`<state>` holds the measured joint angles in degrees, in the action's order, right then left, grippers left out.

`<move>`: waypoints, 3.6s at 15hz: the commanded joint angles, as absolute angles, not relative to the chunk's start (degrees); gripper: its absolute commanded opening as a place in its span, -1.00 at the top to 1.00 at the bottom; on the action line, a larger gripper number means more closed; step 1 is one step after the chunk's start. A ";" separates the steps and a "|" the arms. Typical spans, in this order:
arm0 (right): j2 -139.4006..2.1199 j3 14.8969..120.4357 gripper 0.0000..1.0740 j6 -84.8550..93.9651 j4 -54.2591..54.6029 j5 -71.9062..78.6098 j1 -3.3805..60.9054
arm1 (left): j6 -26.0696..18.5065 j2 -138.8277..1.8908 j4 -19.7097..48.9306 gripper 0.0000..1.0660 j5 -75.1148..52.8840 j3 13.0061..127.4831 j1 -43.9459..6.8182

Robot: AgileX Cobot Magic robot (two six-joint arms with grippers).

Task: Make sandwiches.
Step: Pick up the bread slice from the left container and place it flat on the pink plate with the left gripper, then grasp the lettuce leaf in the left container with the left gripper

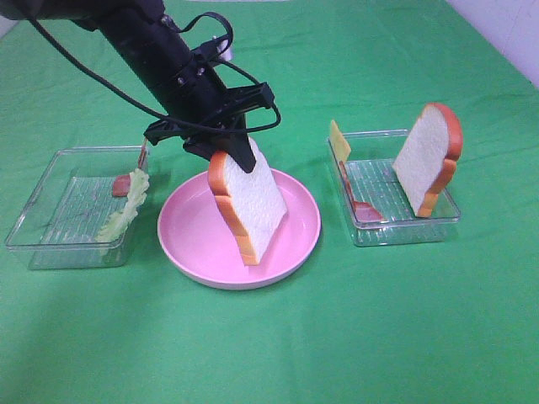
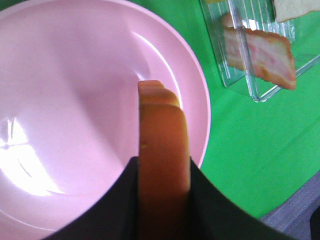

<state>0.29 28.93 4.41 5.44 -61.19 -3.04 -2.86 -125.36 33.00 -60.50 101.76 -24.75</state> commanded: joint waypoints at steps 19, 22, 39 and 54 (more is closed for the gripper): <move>0.74 28.99 -0.24 4.13 5.21 -60.62 -3.27 | -2.81 -127.20 29.62 -0.45 -58.10 101.64 -26.87; 0.74 28.99 -0.24 4.13 5.21 -60.62 -3.27 | 1.55 -124.45 21.08 -0.45 -58.16 101.99 -26.87; 0.74 28.99 -0.24 4.13 5.21 -60.62 -3.27 | 13.01 -116.14 1.20 -0.38 -73.85 99.12 -26.87; 0.74 28.99 -0.24 4.13 5.21 -60.62 -3.27 | 13.52 -124.62 -1.72 -0.38 -68.24 95.63 -26.87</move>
